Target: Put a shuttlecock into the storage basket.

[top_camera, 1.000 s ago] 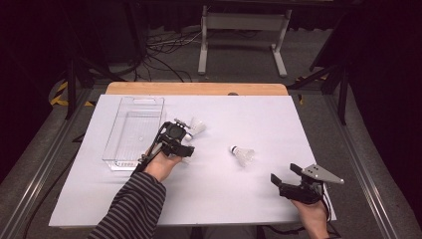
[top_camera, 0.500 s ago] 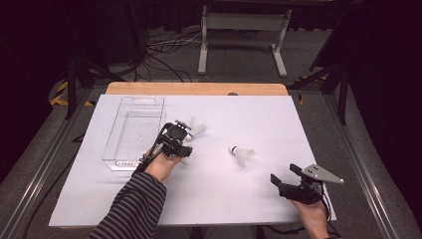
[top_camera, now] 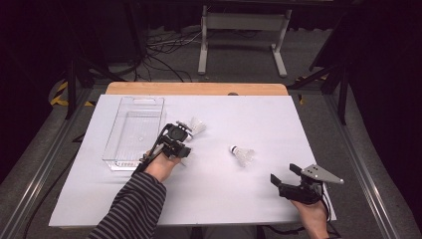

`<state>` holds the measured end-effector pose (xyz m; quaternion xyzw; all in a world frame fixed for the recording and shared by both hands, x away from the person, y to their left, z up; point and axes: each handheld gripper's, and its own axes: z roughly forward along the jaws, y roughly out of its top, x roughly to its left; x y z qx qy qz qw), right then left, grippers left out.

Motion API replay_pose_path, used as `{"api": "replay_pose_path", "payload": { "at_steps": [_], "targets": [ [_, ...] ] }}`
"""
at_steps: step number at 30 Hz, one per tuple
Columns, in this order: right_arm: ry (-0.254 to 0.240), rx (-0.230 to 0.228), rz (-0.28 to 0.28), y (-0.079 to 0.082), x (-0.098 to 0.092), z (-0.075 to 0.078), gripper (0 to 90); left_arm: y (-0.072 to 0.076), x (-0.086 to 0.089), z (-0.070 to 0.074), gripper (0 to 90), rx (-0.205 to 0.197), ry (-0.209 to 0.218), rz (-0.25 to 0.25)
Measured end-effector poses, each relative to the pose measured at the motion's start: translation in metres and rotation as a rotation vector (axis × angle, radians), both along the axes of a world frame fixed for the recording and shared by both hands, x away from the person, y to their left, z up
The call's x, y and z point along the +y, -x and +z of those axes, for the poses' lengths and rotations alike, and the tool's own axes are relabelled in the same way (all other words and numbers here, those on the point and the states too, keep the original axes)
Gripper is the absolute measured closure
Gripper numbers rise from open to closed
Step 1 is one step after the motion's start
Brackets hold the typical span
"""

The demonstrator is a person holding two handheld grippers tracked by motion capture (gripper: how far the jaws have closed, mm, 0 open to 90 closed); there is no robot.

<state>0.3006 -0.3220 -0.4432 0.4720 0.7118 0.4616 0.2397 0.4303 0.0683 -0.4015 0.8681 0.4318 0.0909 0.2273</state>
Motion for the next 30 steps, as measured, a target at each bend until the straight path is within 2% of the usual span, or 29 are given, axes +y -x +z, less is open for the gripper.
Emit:
{"api": "replay_pose_path", "payload": {
  "at_steps": [5,12,20,30],
  "targets": [
    [0.000,-0.001,0.001,0.000,0.000,0.000,13.5,0.001,0.000,0.000,76.7,0.000,-0.011,-0.008],
    [0.003,0.002,0.001,-0.001,0.000,0.000,13.4,0.000,0.005,0.001,85.4,0.006,-0.005,-0.001],
    [0.001,0.000,0.002,-0.001,0.000,0.000,13.4,0.002,0.005,0.002,88.0,-0.001,-0.014,-0.024],
    [0.001,0.004,0.000,-0.001,0.000,0.000,13.4,0.005,0.011,0.010,89.4,-0.010,0.012,-0.036]
  ]
}}
